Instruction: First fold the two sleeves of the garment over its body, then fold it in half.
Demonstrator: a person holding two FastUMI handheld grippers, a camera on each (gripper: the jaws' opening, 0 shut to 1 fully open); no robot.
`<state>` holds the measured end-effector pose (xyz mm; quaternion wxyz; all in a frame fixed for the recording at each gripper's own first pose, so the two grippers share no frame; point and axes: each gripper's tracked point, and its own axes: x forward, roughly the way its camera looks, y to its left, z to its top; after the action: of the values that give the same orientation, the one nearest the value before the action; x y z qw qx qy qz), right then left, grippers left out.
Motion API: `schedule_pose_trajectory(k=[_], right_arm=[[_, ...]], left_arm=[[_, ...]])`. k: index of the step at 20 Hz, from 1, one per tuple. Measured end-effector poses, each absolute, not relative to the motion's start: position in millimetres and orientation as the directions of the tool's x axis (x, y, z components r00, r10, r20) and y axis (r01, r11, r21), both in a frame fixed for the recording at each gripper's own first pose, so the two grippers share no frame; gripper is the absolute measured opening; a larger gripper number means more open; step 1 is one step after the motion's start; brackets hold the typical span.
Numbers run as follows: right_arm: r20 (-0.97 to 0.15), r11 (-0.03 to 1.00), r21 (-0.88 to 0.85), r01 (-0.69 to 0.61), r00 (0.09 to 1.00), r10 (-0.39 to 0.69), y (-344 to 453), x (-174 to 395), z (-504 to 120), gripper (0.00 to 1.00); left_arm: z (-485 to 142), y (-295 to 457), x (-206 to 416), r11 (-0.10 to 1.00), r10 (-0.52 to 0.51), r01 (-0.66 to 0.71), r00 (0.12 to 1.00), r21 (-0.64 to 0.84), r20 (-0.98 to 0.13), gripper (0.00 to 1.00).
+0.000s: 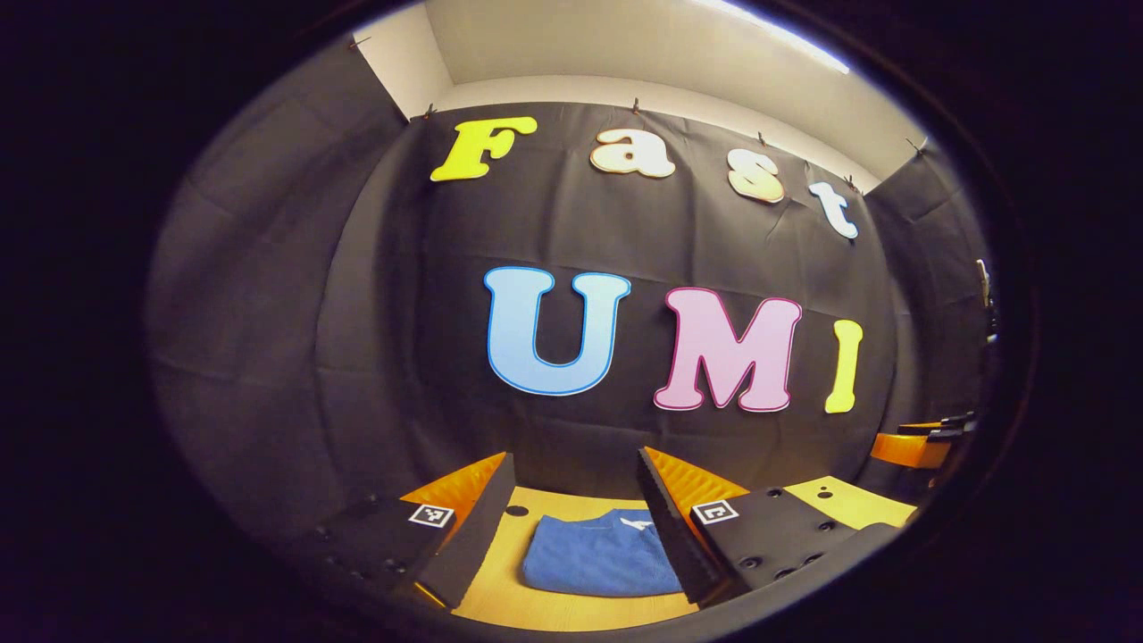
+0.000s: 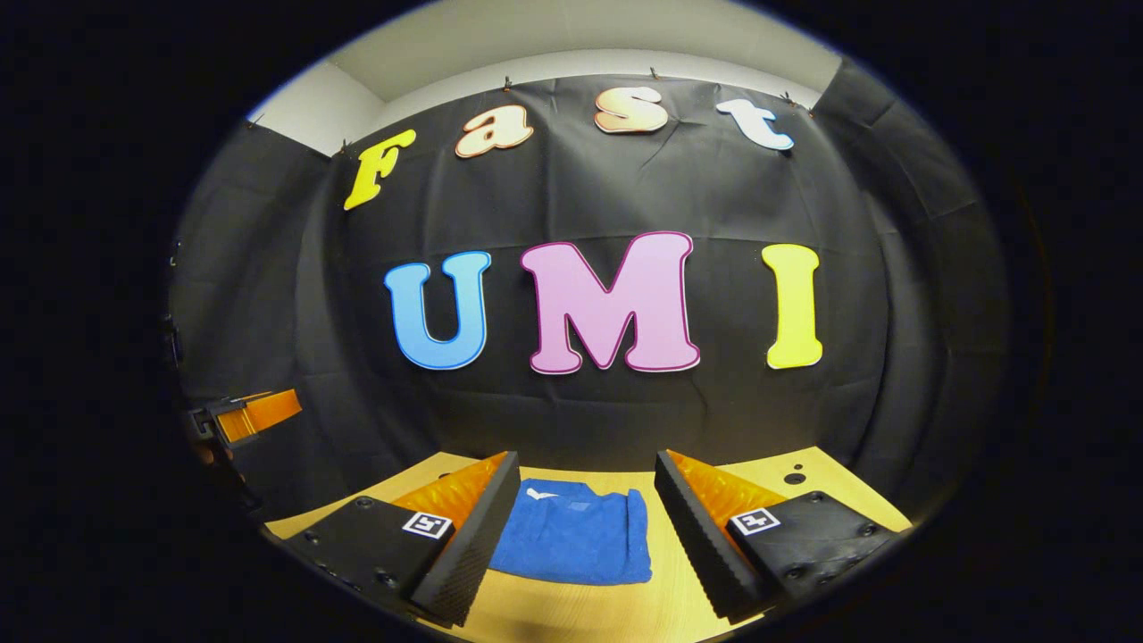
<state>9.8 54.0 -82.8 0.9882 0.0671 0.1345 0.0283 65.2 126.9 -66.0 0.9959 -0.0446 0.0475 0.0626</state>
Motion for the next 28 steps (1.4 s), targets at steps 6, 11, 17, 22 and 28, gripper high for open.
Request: schedule_pose_trajectory(k=[6, 11, 17, 22, 28], right_arm=[[-0.252, 0.987, 0.141, -0.073, 0.962, 0.107, 67.1, 3.0, -75.3, 0.97], [-0.253, 0.987, 0.136, -0.085, 0.960, 0.118, 77.4, -2.3, -72.4, 0.96], [-0.248, 0.988, 0.128, -0.083, 0.962, 0.113, 80.8, -2.2, -71.1, 0.97], [-0.251, 0.989, 0.128, -0.067, 0.963, 0.098, 78.4, -1.3, -72.0, 0.97], [-0.254, 0.990, 0.122, -0.063, 0.963, 0.093, 76.7, -0.3, -75.2, 0.96]], left_arm=[[-55.8, 119.3, 47.7, 0.988, 0.119, -0.125, 0.990, -0.088, -0.071, 0.79], [-61.2, 118.7, 40.2, 0.991, 0.098, -0.105, 0.992, -0.080, -0.085, 0.79], [-59.3, 115.3, 44.7, 0.995, 0.073, -0.078, 0.994, -0.061, -0.079, 0.79], [-65.3, 110.1, 48.6, 0.996, 0.049, -0.056, 0.994, -0.065, -0.098, 0.79], [-68.3, 111.3, 52.1, 0.997, 0.050, -0.057, 0.993, -0.059, -0.110, 0.79]])
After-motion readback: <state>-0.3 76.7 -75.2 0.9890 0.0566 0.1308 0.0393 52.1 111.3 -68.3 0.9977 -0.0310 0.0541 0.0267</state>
